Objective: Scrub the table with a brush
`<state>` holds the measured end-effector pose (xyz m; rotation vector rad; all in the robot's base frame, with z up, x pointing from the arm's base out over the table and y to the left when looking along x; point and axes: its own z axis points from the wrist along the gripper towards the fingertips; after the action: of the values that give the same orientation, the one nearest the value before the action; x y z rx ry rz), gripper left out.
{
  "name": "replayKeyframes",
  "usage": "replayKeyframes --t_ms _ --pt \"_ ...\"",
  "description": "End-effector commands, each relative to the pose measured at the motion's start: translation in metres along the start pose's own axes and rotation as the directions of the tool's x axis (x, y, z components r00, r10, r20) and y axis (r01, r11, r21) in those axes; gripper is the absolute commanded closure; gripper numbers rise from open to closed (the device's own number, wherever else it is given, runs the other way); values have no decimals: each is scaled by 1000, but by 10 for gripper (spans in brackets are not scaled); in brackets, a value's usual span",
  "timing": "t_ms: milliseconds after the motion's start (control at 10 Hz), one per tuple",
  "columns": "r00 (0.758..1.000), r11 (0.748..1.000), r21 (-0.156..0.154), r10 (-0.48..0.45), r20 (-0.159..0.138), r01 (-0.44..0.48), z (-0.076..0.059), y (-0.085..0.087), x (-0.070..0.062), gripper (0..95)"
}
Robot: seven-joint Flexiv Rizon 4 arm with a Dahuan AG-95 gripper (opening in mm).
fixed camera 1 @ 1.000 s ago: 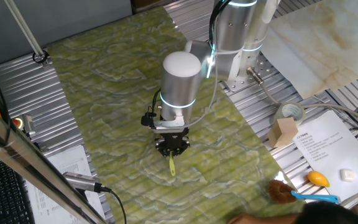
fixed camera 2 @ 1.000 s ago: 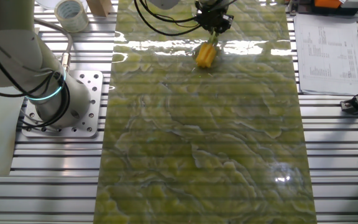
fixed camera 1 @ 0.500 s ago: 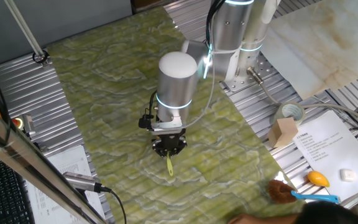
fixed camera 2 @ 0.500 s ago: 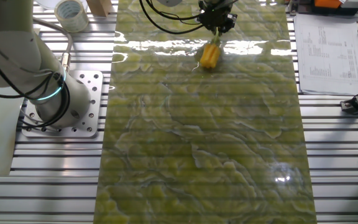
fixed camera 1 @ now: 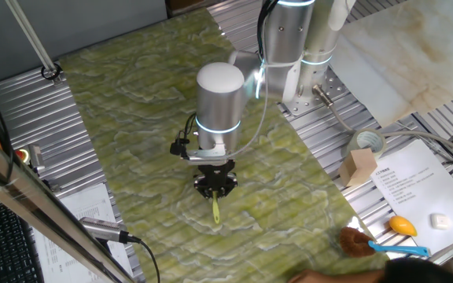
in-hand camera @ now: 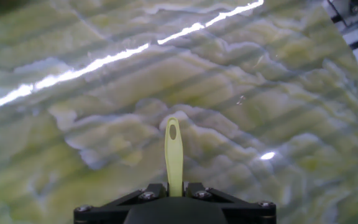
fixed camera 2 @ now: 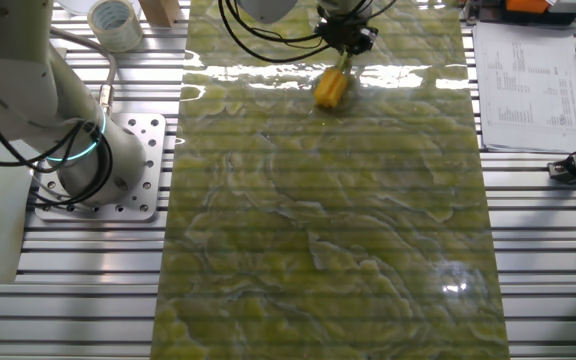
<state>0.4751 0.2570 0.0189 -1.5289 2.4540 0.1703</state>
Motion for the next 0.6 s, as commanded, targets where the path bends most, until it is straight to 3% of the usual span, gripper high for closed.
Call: replayKeyframes --t_ms 100,600 --pt "998 998 6 60 9 -60 5 8 -3 950" --pt "988 988 -3 155 23 -155 0 19 -14 950"
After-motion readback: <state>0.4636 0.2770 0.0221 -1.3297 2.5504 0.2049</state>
